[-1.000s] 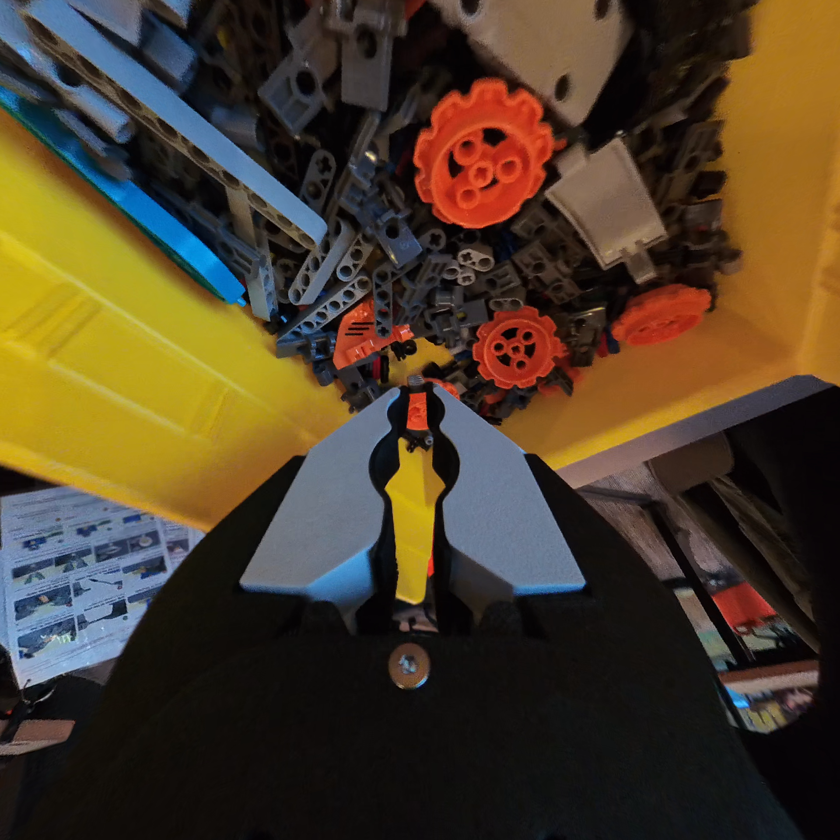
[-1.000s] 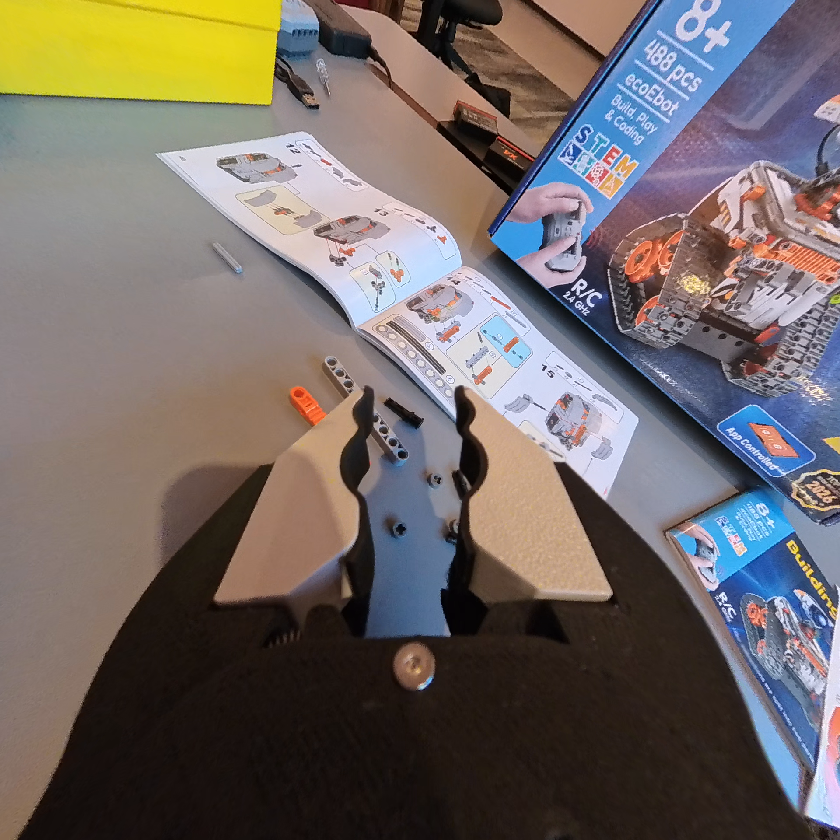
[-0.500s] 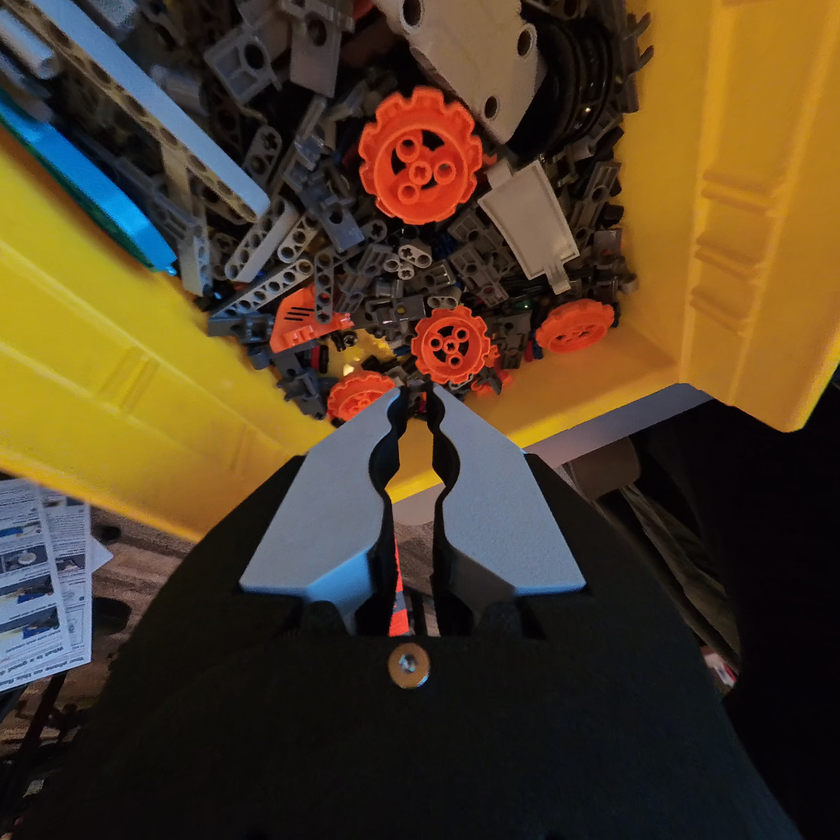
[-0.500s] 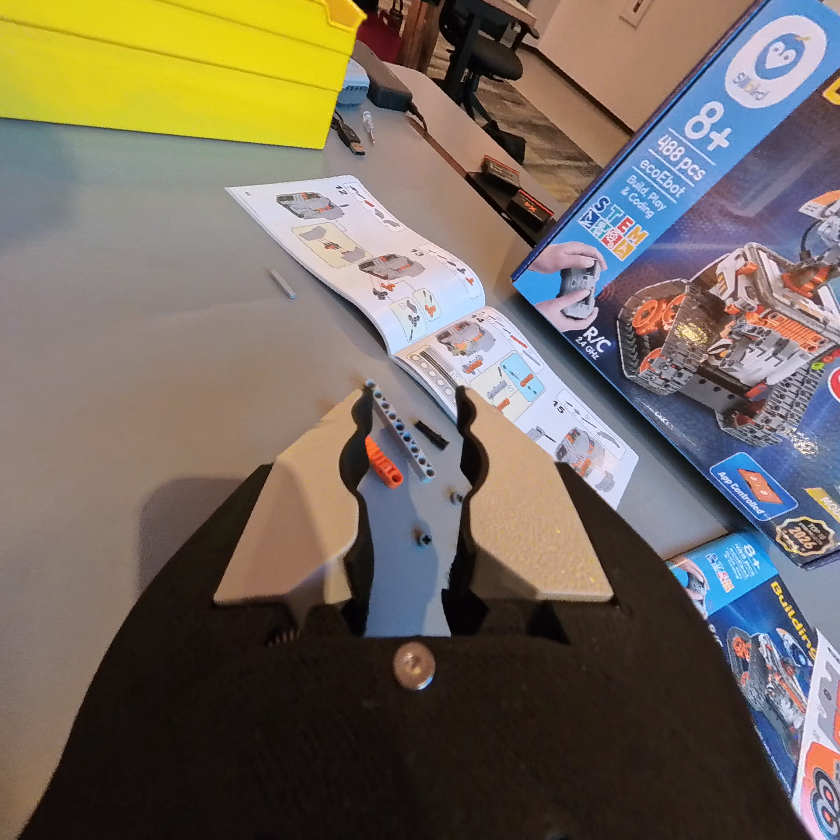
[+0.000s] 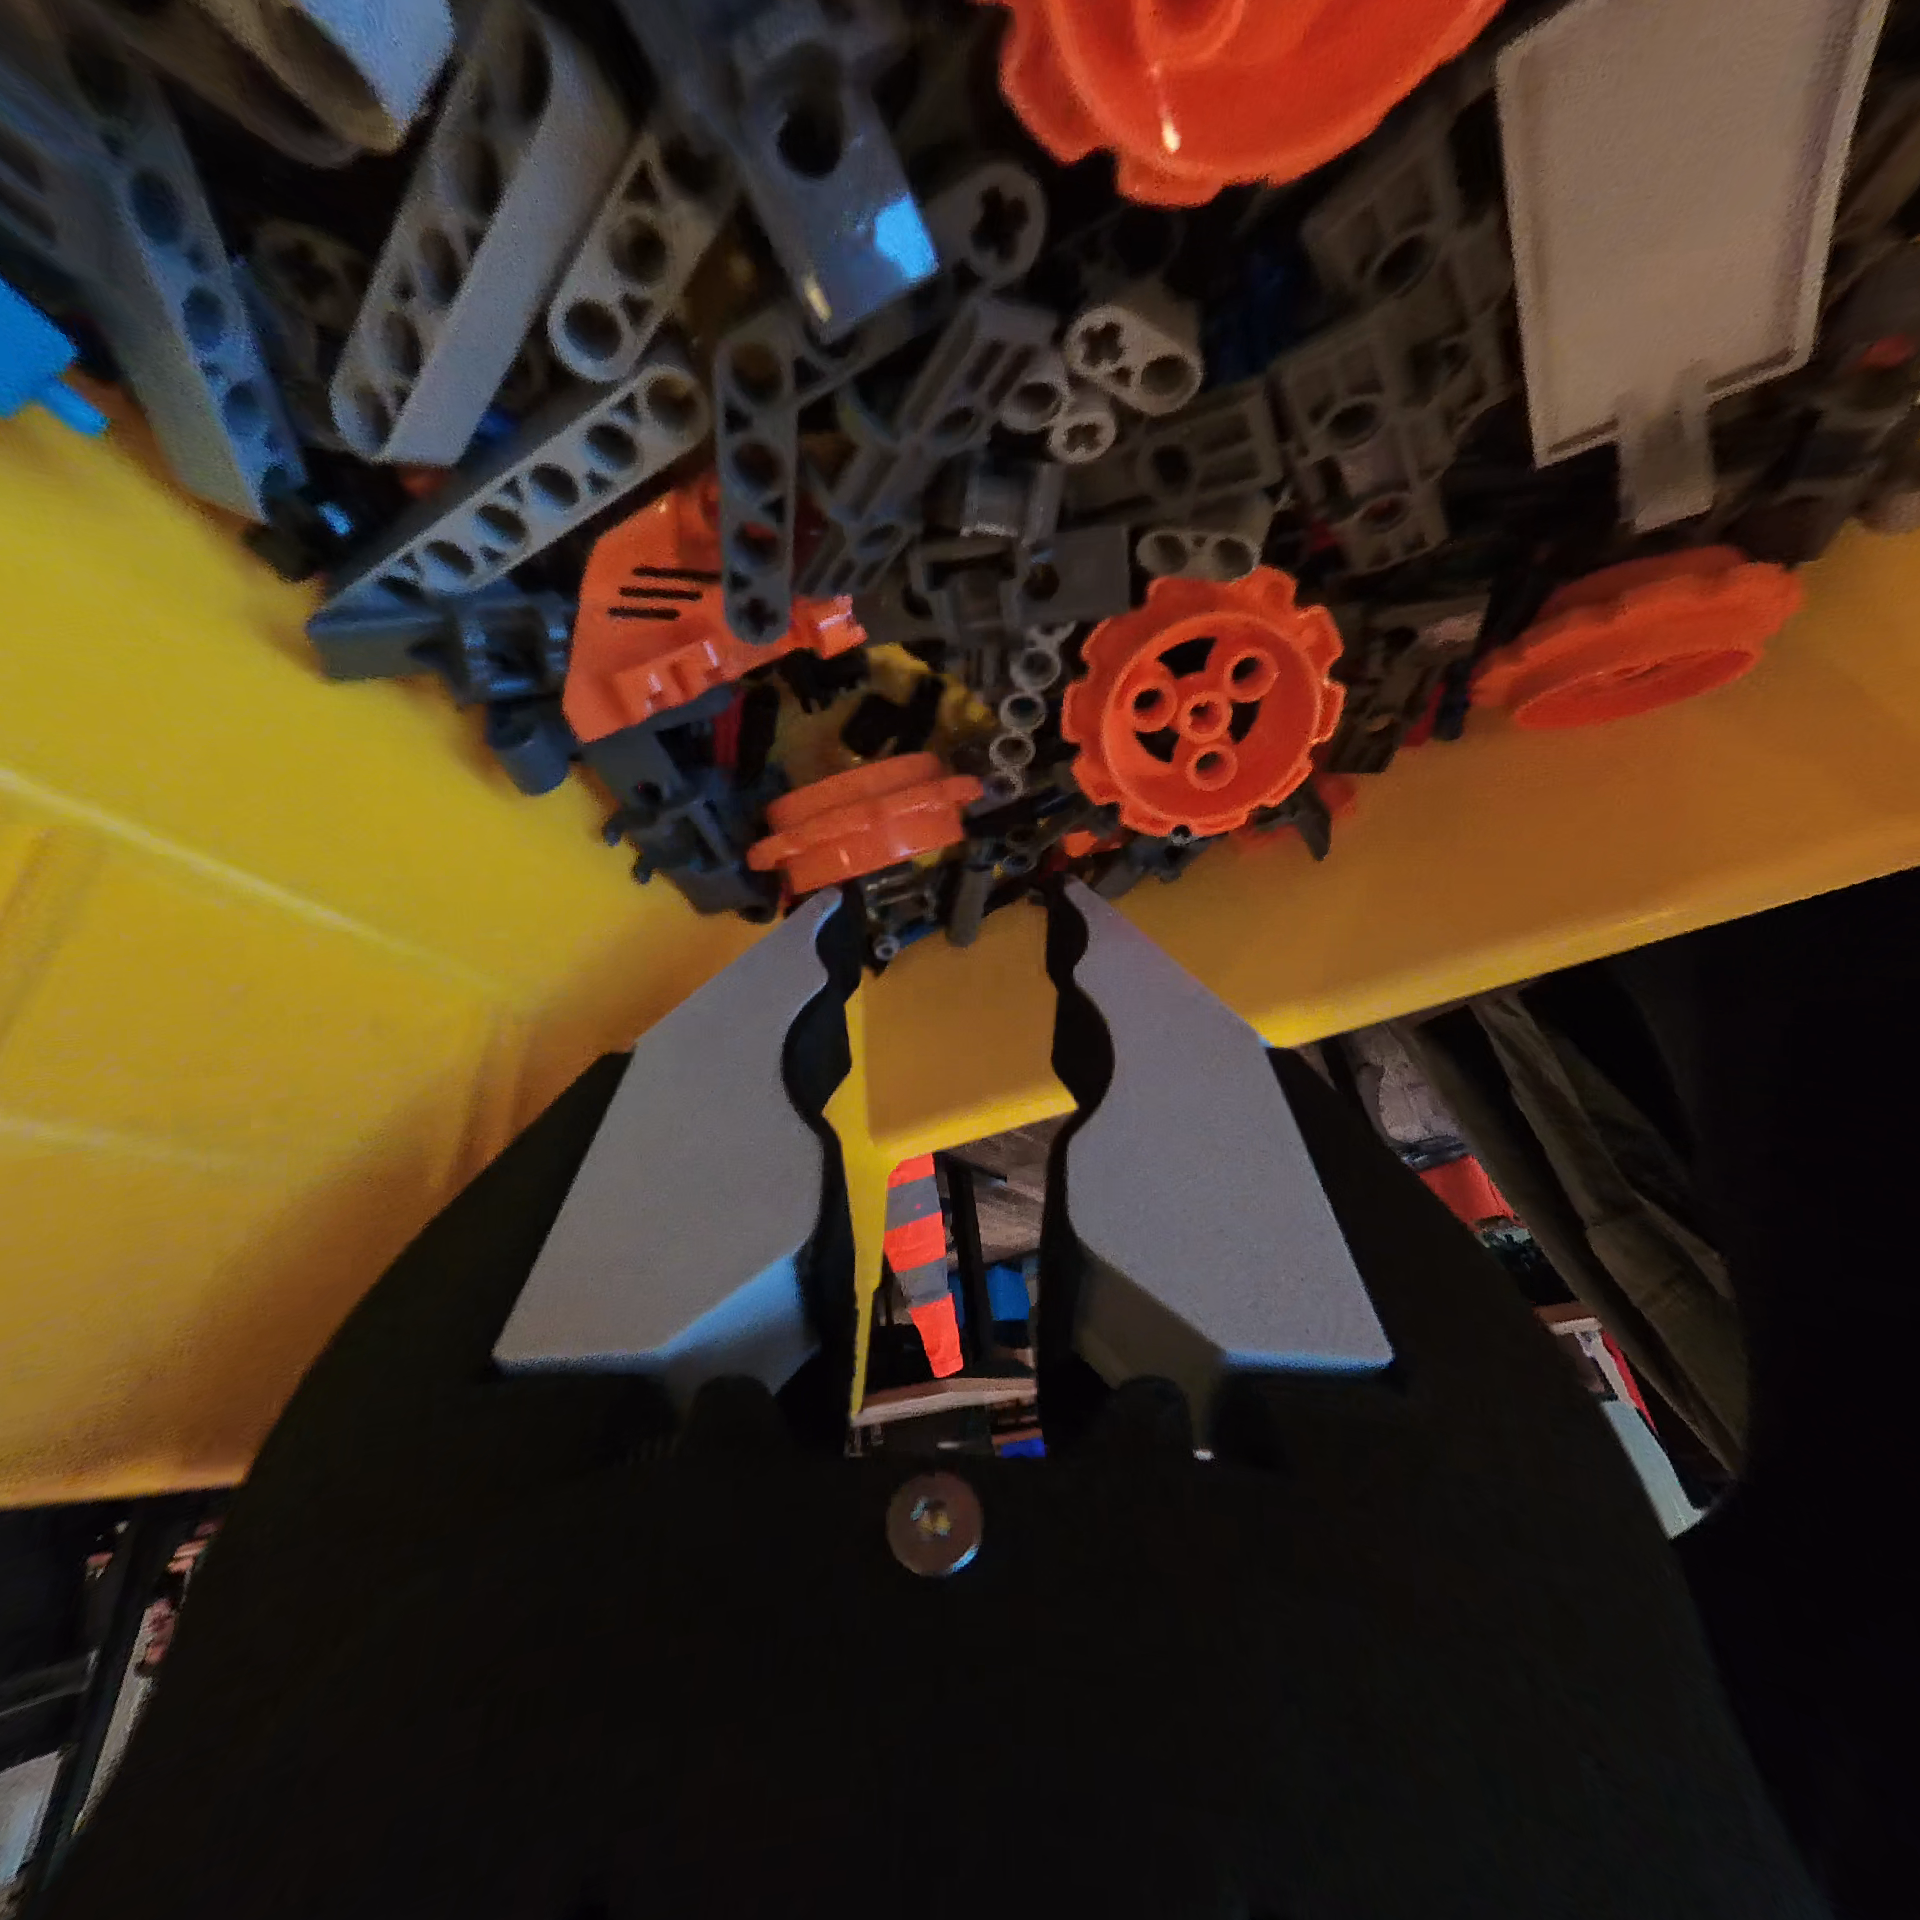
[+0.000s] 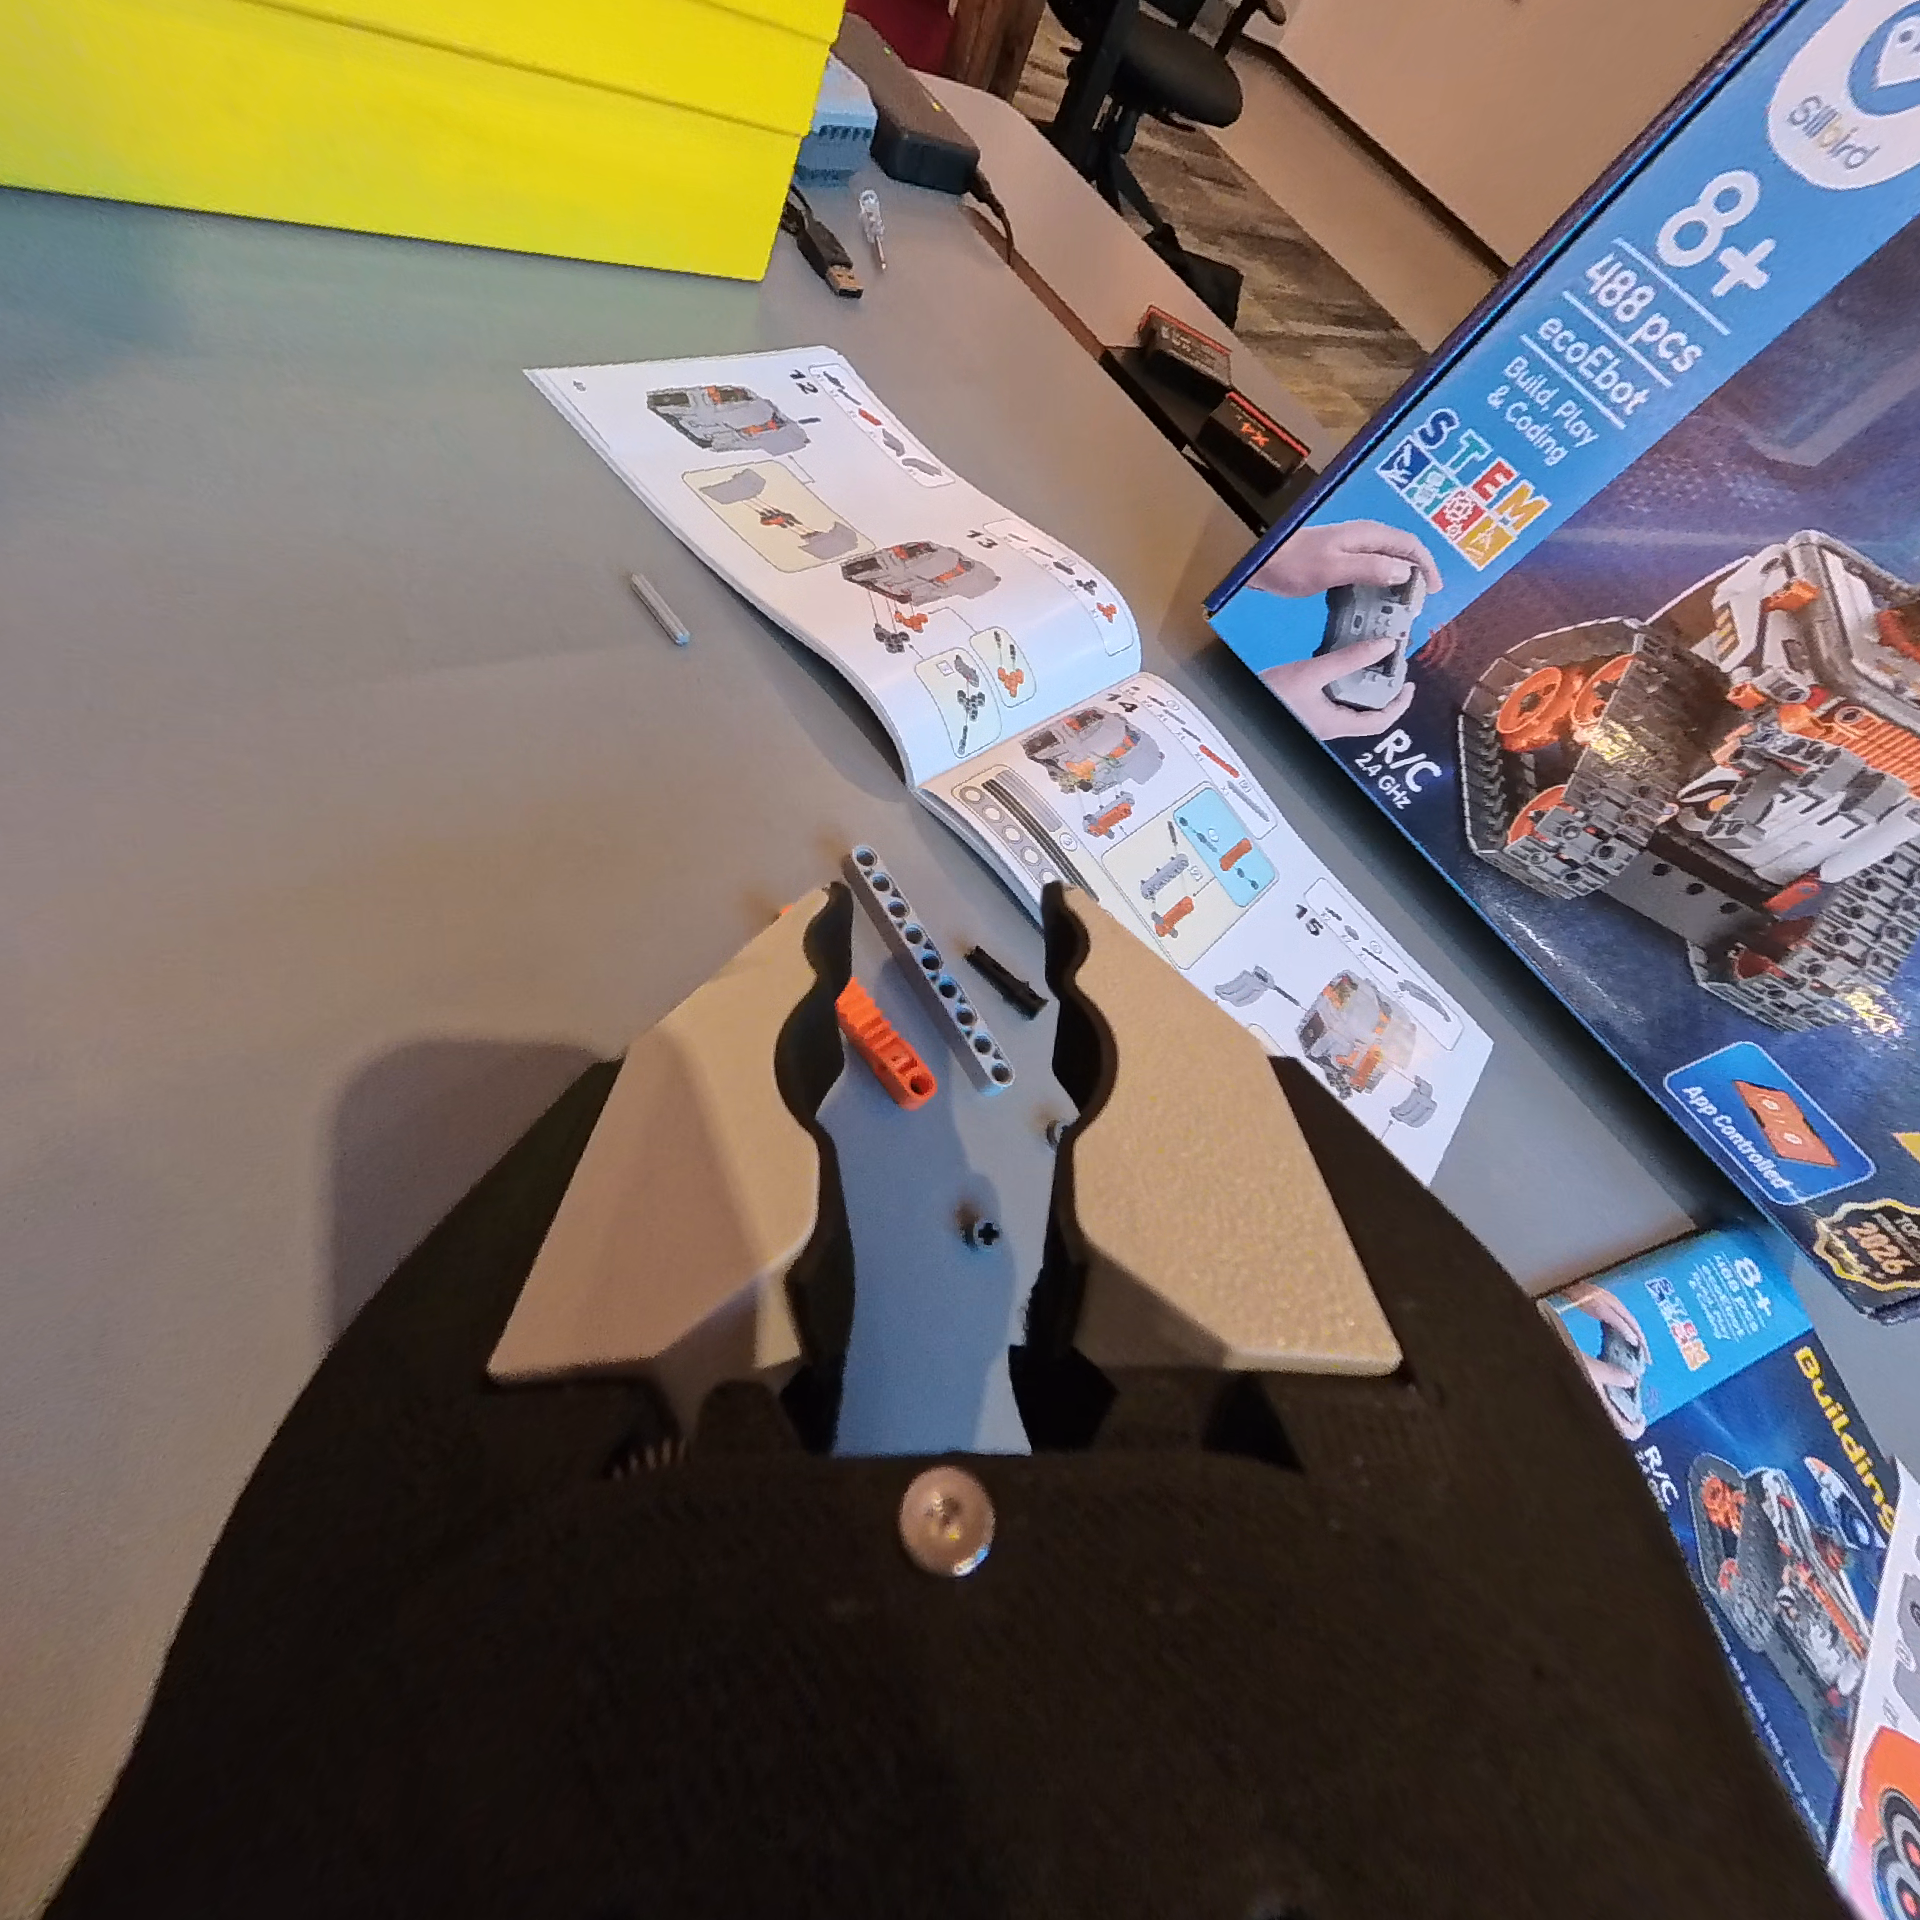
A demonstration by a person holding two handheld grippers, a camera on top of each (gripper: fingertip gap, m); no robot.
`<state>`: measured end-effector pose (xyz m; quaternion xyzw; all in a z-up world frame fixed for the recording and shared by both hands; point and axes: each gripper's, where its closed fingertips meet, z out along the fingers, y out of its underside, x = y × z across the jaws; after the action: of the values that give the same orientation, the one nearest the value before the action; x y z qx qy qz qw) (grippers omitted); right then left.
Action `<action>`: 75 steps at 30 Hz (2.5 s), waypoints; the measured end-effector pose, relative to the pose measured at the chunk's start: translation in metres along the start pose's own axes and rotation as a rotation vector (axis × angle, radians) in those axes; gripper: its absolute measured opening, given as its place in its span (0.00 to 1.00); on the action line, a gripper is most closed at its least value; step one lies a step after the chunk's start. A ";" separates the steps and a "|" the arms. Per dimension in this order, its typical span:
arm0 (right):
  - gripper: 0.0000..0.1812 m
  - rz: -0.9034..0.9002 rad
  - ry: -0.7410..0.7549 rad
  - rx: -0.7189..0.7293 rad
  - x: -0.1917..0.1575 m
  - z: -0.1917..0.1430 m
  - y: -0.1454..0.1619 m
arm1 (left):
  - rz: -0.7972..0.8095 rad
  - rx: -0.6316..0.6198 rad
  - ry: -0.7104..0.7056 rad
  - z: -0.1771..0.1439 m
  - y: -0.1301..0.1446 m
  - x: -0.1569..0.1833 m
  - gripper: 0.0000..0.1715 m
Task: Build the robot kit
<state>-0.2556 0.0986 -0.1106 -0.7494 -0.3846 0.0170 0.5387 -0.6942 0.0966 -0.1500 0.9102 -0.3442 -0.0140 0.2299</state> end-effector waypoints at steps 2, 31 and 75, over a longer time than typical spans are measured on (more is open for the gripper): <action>0.19 -0.004 0.000 -0.004 0.000 0.001 0.001 | 0.006 -0.007 -0.025 0.006 -0.001 0.000 0.19; 0.19 -0.014 -0.026 -0.056 -0.005 0.009 0.014 | -0.114 -0.166 -0.009 0.016 0.018 0.000 0.20; 0.18 -0.041 0.002 -0.115 0.002 0.021 0.032 | 0.270 0.053 -0.245 0.008 -0.028 0.031 0.30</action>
<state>-0.2461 0.1129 -0.1448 -0.7711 -0.3996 -0.0166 0.4954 -0.6550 0.0924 -0.1651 0.8530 -0.4888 -0.0850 0.1621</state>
